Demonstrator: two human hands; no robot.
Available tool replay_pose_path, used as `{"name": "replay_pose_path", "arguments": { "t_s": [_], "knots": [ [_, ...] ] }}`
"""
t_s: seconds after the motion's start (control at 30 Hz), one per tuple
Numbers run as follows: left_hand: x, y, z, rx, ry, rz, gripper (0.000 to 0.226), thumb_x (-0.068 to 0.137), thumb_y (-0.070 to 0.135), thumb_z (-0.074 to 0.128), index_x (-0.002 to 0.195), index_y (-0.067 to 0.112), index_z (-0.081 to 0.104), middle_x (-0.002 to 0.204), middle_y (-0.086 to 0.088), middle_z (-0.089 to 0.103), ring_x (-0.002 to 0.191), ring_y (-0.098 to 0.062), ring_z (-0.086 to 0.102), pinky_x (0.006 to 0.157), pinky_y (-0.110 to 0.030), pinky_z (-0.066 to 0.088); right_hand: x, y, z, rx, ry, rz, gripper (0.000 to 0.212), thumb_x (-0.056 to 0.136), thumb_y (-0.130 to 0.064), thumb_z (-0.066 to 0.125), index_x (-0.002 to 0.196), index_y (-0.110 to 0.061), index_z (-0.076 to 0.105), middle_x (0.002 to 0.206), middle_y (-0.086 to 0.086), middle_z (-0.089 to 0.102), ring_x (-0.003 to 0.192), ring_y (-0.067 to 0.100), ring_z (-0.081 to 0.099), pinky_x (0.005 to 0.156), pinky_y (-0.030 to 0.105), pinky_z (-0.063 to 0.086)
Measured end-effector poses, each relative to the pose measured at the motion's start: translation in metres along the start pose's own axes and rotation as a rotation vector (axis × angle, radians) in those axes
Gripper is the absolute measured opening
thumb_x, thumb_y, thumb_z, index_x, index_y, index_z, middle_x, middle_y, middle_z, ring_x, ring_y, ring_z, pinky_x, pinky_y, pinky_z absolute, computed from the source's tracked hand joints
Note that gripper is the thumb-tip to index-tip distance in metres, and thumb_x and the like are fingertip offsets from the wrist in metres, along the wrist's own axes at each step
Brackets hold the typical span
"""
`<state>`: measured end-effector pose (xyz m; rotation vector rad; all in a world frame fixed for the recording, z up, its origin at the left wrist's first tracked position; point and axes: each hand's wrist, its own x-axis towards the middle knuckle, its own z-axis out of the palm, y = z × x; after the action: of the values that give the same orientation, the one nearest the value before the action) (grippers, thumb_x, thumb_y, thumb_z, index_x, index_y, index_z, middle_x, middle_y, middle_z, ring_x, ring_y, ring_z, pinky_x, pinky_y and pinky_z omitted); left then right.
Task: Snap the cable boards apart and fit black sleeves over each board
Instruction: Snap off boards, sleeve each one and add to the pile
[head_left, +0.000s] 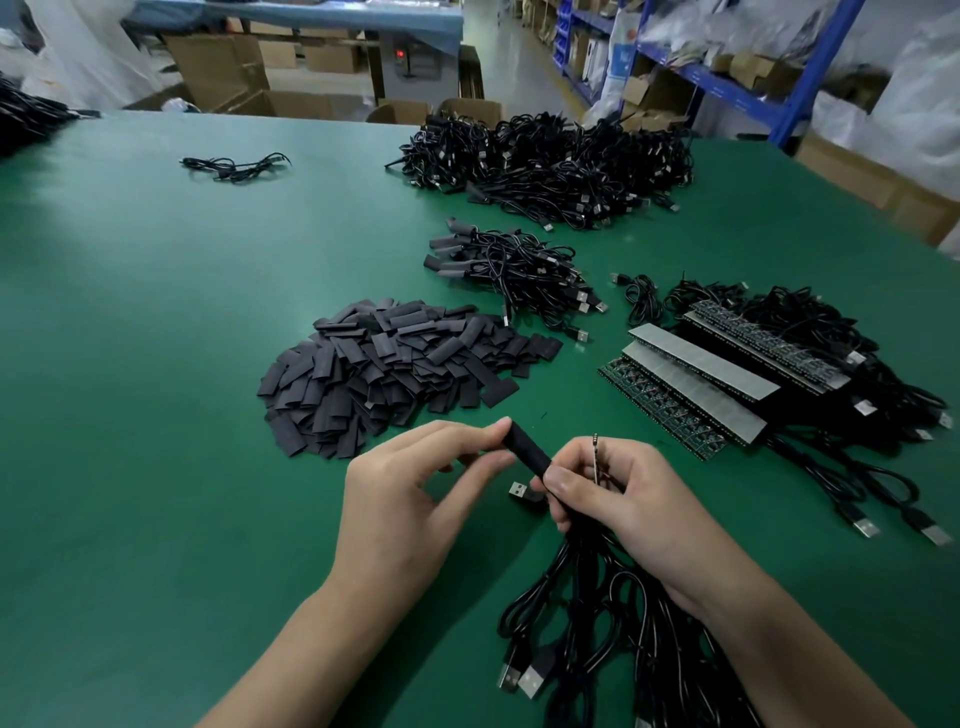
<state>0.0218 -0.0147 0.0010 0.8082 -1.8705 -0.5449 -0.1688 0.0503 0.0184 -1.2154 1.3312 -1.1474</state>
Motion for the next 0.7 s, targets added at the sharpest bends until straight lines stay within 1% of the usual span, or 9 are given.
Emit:
{"name": "replay_pose_path", "arguments": {
  "t_s": [0.03,0.1,0.2,0.27,0.33,0.4,0.47,0.6,0.7],
  "knots": [
    [0.0,0.001,0.0,-0.027,-0.003,-0.021,0.017,0.086,0.025,0.08,0.101,0.016,0.081,0.094,0.018,0.076,0.084,0.0,0.071,0.075,-0.017,0.054,0.0,0.001,0.001,-0.006,-0.006,0.004,0.022,0.096,-0.02,0.069,0.076,-0.026,0.076,0.072,0.003,0.07,0.066,0.011,0.064,0.066,0.018,0.051],
    [-0.002,0.004,0.001,-0.15,-0.022,-0.143,0.015,0.085,0.026,0.08,0.1,0.022,0.079,0.09,0.019,0.076,0.084,-0.003,0.072,0.077,-0.013,0.053,0.001,0.002,0.001,-0.037,-0.017,0.01,0.015,0.091,-0.029,0.067,0.08,-0.023,0.076,0.072,0.002,0.071,0.068,0.011,0.065,0.069,0.019,0.051],
    [-0.002,0.008,0.005,-0.441,-0.079,-0.397,0.016,0.083,0.023,0.079,0.098,0.028,0.075,0.085,0.004,0.075,0.08,-0.013,0.073,0.076,-0.019,0.054,0.002,0.006,0.001,-0.075,-0.028,0.004,0.014,0.091,-0.033,0.067,0.083,-0.026,0.076,0.074,0.002,0.073,0.072,0.011,0.067,0.074,0.022,0.053],
    [-0.001,0.009,0.007,-0.593,-0.11,-0.492,0.017,0.082,0.02,0.079,0.096,0.028,0.072,0.08,-0.001,0.073,0.073,-0.016,0.068,0.072,-0.023,0.053,0.002,0.006,-0.001,-0.057,-0.032,0.002,0.013,0.09,-0.034,0.068,0.085,-0.027,0.078,0.076,0.003,0.074,0.074,0.01,0.067,0.076,0.023,0.054],
    [0.003,0.009,0.005,-0.648,-0.094,-0.505,0.017,0.083,0.017,0.079,0.097,0.024,0.07,0.077,-0.002,0.072,0.069,-0.016,0.064,0.071,-0.027,0.054,0.002,0.004,-0.004,-0.03,-0.003,-0.005,0.01,0.089,-0.032,0.07,0.091,-0.028,0.078,0.08,0.003,0.076,0.077,0.01,0.069,0.077,0.021,0.054],
    [0.008,0.008,0.0,-0.68,-0.031,-0.507,0.021,0.083,0.015,0.078,0.101,0.016,0.067,0.075,-0.002,0.07,0.07,-0.016,0.065,0.072,-0.031,0.056,0.002,0.003,-0.008,-0.019,0.058,-0.027,0.009,0.092,-0.026,0.072,0.097,-0.03,0.078,0.085,0.002,0.076,0.081,0.009,0.071,0.079,0.02,0.056],
    [0.016,0.009,-0.008,-0.733,0.04,-0.547,0.027,0.081,0.017,0.076,0.104,0.012,0.065,0.073,-0.002,0.068,0.073,-0.015,0.069,0.07,-0.028,0.058,0.003,0.004,-0.012,-0.021,0.107,-0.028,0.016,0.097,-0.017,0.071,0.099,-0.031,0.077,0.088,-0.002,0.075,0.082,0.009,0.069,0.082,0.022,0.057],
    [0.05,0.018,-0.027,-0.789,0.032,-0.613,0.029,0.078,0.019,0.076,0.104,0.014,0.065,0.076,0.0,0.07,0.073,-0.012,0.072,0.062,-0.021,0.057,0.006,0.009,-0.014,-0.081,0.181,0.001,0.023,0.097,-0.009,0.066,0.099,-0.03,0.075,0.08,-0.01,0.065,0.072,0.003,0.061,0.074,0.021,0.053],
    [0.094,0.021,-0.038,-0.819,0.001,-0.616,0.034,0.076,0.019,0.077,0.107,0.013,0.065,0.087,-0.001,0.076,0.075,-0.01,0.073,0.065,-0.02,0.057,0.006,0.01,-0.015,-0.197,0.171,-0.005,0.023,0.096,-0.01,0.065,0.099,-0.033,0.068,0.073,-0.014,0.057,0.064,0.002,0.052,0.066,0.018,0.044]
  ]
}}
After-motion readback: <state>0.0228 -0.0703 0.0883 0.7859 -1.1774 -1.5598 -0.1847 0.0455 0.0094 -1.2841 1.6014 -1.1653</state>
